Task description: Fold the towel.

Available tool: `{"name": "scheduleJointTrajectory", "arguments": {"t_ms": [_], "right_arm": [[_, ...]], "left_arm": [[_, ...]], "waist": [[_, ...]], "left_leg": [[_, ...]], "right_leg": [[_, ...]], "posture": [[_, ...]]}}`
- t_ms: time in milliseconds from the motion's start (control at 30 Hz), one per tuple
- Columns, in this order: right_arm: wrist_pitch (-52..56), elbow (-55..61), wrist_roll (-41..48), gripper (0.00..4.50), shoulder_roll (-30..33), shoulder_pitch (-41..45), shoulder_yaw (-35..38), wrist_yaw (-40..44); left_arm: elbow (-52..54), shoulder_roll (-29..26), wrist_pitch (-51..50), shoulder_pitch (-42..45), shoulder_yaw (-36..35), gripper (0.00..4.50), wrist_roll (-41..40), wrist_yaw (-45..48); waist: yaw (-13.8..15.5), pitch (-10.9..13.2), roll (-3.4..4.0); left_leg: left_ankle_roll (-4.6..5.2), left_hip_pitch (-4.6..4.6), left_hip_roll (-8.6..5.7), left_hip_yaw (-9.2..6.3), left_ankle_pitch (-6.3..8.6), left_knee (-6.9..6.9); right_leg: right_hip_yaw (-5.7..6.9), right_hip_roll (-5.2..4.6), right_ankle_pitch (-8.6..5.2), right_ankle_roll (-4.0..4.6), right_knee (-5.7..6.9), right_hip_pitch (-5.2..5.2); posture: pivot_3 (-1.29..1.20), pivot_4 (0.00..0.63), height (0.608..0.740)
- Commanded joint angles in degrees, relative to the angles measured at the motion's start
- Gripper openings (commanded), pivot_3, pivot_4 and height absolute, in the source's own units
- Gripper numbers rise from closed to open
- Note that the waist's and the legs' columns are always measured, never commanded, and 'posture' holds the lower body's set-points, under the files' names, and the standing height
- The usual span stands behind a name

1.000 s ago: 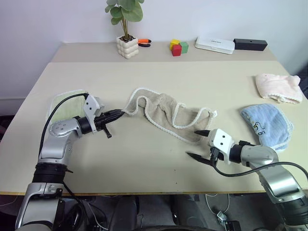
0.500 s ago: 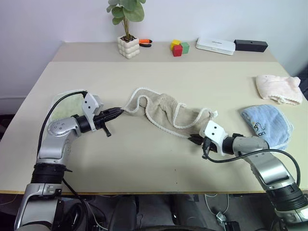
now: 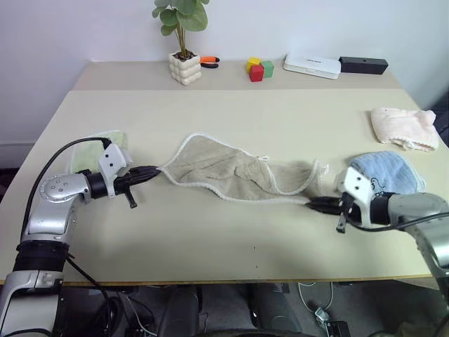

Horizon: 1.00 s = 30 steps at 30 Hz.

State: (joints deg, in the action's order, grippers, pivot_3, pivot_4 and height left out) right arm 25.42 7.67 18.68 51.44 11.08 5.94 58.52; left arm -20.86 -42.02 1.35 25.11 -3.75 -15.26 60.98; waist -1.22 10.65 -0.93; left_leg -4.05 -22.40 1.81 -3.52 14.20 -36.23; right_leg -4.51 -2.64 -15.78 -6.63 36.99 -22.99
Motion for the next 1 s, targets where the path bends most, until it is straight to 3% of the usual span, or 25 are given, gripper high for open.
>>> {"name": "scheduleJointTrajectory", "arguments": {"t_ms": [33,200,367,467,567,733,867,1000], "right_arm": [[-4.3,-5.9,-0.5,0.04,-4.0,8.5,2.0,-4.6],[-13.1,-19.8,-7.2,0.04,-11.3,23.6,-1.8,-12.6],[-27.9,-42.1,-17.4,0.04,-16.4,43.0,-4.3,-26.7],[-35.5,-51.8,-20.0,0.04,-17.5,52.5,-3.5,-34.9],[-41.0,-56.6,-19.8,0.04,-16.9,57.1,-2.1,-37.6],[-43.3,-52.0,-14.6,0.04,-16.4,52.7,-0.3,-28.6],[-38.1,-37.3,-9.0,0.04,-15.6,39.7,-0.5,-18.7],[-30.4,-23.8,-6.0,0.04,-13.3,26.2,0.0,-14.0]], "left_arm": [[-6.7,2.3,5.8,6.6,-0.1,0.0,3.9,-5.3],[-24.8,7.2,17.5,22.5,1.5,0.0,13.2,-20.6],[-41.8,8.9,23.3,41.1,2.4,0.0,20.1,-38.9],[-47.3,7.5,25.2,48.0,3.1,0.0,22.4,-42.2],[-49.9,5.5,27.1,51.6,3.9,0.0,24.5,-42.6],[-50.5,3.2,31.8,50.5,4.0,0.0,24.7,-37.3],[-49.4,1.5,36.9,45.4,4.8,0.0,24.1,-28.9],[-47.5,0.5,40.7,38.7,4.9,0.0,22.2,-17.6]], "waist": [[0.0,0.0,0.0],[0.1,0.0,-0.07],[-0.1,0.3,-0.11],[-0.2,0.3,-0.07],[-0.6,0.3,-0.06],[-1.3,0.3,-0.05],[-1.4,0.3,-0.01],[-1.3,0.3,0.08]], "left_leg": [[0.0,0.0,0.0,0.0,0.0,0.0],[-0.01,-0.13,-0.02,-0.01,-0.01,-0.01],[-0.04,-0.48,-0.05,-0.01,-0.04,-0.01],[-0.09,-1.0,-0.06,0.03,-0.07,0.06],[-0.33,-1.14,-0.05,0.1,-0.2,0.25],[-0.31,-1.27,-0.06,0.13,-0.19,0.31],[-0.11,-1.24,-0.06,0.12,-0.07,0.13],[-0.26,-1.05,-0.05,0.1,-0.18,0.04]], "right_leg": [[0.0,0.0,0.05,-0.09,0.0,0.0],[0.01,0.01,0.1,-0.18,0.02,-0.12],[0.02,-0.03,0.16,-0.21,0.16,-0.53],[0.01,-0.06,0.17,-0.21,0.23,-1.2],[0.06,-0.08,0.16,-0.2,0.19,-1.48],[0.09,-0.12,0.16,-0.2,0.13,-1.48],[0.1,-0.11,0.16,-0.21,0.19,-1.45],[0.08,-0.09,0.17,-0.19,0.51,-1.35]], "posture": [[0.0,0.15,0.74],[0.0,0.15,0.74],[0.0,0.15,0.74],[0.0,0.15,0.74],[0.0,0.15,0.74],[0.0,0.15,0.74],[0.0,0.15,0.74],[0.0,0.15,0.74]]}}
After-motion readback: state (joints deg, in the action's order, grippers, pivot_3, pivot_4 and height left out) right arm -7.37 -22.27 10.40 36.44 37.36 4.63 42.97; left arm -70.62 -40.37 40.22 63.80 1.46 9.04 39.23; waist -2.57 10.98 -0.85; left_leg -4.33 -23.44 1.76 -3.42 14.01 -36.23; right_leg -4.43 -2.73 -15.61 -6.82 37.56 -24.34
